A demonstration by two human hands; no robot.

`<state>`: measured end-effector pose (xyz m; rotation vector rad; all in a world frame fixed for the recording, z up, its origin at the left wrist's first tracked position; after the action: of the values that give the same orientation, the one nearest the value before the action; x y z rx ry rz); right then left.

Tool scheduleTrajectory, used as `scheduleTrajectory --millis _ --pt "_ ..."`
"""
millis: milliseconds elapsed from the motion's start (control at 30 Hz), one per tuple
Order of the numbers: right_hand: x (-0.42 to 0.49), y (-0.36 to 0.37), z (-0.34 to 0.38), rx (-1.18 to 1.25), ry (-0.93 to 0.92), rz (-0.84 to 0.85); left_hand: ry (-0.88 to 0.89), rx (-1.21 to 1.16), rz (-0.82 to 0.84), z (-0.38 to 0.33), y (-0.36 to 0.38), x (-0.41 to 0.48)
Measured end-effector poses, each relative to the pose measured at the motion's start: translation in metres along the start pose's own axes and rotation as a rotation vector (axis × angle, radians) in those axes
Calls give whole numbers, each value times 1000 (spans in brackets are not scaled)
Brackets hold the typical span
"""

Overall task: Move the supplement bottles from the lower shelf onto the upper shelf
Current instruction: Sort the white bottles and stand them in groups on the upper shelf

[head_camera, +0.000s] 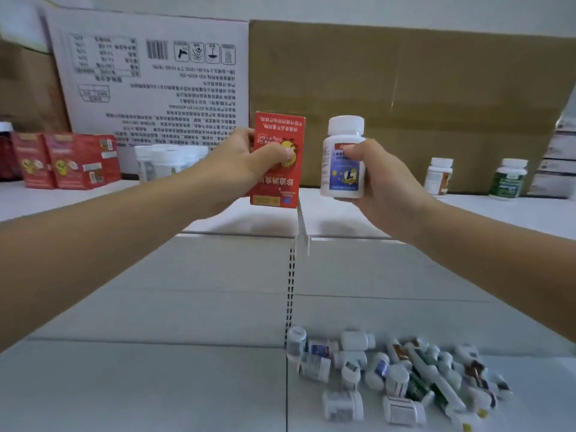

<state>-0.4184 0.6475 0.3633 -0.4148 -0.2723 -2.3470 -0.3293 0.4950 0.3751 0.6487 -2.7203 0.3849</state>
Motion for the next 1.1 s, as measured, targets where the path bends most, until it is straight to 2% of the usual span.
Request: scheduleTrajectory --millis 133,300,567,700,800,1100 --pt "57 -25 -8 -197 -48 -38 -39 107 2 17 -3 53" --pt "114 -68 -9 -440 -18 3 -122 118 112 34 18 110" --pt "159 -136 -39 -628 80 -62 -207 133 174 66 58 169" --pt "165 -160 -62 -698 74 -118 -183 96 170 82 60 176" --pt "167 -170 -71 -647 33 -153 -116 90 131 89 58 178" --pt "172 -172 -79 -662 28 -90 -36 162 123 89 56 166"
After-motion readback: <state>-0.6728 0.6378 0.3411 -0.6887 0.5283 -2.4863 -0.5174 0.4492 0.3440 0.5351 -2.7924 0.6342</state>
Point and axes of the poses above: each hand's wrist, its own x-axis towards the middle knuckle, its own y-axis out of the palm, z = x × y, the point moved 7 cm from there along x, towards the middle knuckle, and after that the axes turned 1 degree about -y, right-handed, at the moved point
